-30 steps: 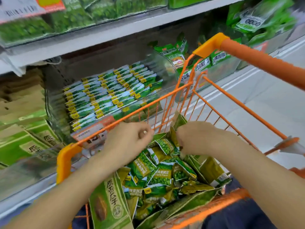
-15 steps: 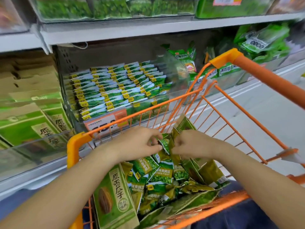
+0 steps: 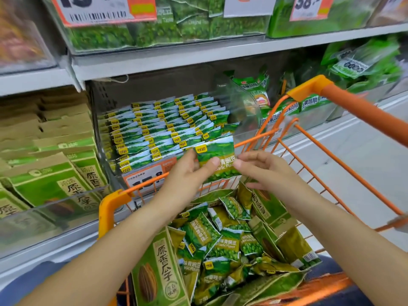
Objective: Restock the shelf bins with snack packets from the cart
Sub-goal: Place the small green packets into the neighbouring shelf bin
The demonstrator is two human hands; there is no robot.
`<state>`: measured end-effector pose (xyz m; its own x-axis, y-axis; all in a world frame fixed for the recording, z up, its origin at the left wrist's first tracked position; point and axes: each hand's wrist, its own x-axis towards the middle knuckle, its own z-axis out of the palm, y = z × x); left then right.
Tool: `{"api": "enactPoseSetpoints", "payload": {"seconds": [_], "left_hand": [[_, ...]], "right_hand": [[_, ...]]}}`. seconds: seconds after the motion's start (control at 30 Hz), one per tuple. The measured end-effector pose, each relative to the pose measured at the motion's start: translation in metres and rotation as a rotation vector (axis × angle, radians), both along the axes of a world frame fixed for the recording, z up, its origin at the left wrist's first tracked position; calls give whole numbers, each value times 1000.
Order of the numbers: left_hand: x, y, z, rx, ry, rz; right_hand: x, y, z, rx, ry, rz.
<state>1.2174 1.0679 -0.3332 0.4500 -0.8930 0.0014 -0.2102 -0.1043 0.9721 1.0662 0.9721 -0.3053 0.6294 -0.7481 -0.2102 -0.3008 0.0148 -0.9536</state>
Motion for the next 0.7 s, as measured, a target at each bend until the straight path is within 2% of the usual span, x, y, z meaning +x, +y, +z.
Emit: {"api": "enactPoseSetpoints", "payload": {"seconds": [0.07,0.13,0.23,0.33,0.4,0.5,0.53,0.6,0.7], "left_hand": [[0,1,2,-25,59,-7],[0,3,1,-64,81,-51],[7,5,8,-66,-11,-60],[12,3,23,-23,-225,-146],[16,-3,29,10,-377,-148],[28,-23,37,8,-511,36],[31,-32,42,-7,-508,94],[37,-57,49,-4,-491,159],[41,-102,45,60,-452,145]], "right_hand": [[1,5,-4,100,-1,76],[6,10,-6,135,-92,37],[9,4,-7,-40,-72,25],[7,-5,0,-252,17,53],[5,-7,3,-423,168,92],[0,-14,-2,-1034,606,175],[-2,-18,-5,-1120,676,207],[-5,-26,-12,-1118,748,270],[-4,-33,-20,-1054,804,317]]}}
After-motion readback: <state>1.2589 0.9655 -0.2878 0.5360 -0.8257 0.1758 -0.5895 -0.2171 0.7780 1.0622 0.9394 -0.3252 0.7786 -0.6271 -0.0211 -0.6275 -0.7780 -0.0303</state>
